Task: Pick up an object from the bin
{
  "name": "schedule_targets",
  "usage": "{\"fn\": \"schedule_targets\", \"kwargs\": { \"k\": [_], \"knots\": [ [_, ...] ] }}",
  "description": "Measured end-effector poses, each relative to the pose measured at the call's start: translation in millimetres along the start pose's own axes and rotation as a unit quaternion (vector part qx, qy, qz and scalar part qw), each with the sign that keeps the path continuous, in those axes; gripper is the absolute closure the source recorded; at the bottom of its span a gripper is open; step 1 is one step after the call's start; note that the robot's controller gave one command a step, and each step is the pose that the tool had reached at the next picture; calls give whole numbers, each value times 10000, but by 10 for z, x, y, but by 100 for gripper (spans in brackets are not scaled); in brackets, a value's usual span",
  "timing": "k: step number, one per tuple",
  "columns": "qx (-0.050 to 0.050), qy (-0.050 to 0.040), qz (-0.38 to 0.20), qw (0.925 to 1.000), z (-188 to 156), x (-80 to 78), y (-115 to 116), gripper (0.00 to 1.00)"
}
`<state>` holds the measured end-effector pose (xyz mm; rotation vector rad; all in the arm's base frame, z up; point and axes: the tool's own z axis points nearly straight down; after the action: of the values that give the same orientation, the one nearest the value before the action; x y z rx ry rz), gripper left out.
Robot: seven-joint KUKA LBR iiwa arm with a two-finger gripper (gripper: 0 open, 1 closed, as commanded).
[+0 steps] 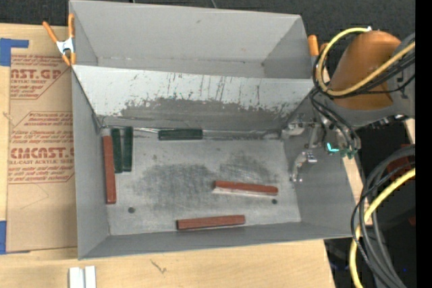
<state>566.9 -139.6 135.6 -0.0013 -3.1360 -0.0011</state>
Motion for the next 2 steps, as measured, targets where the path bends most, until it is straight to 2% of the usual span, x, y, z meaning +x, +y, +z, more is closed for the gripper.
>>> {"fn": "schedule_targets", "kwargs": {
  "k": [1,2],
  "knots": [
    [7,-36,-7,10000,-44,-21,4,0],
    [13,-65,-542,9985,610,352,536,100]
  ]
}}
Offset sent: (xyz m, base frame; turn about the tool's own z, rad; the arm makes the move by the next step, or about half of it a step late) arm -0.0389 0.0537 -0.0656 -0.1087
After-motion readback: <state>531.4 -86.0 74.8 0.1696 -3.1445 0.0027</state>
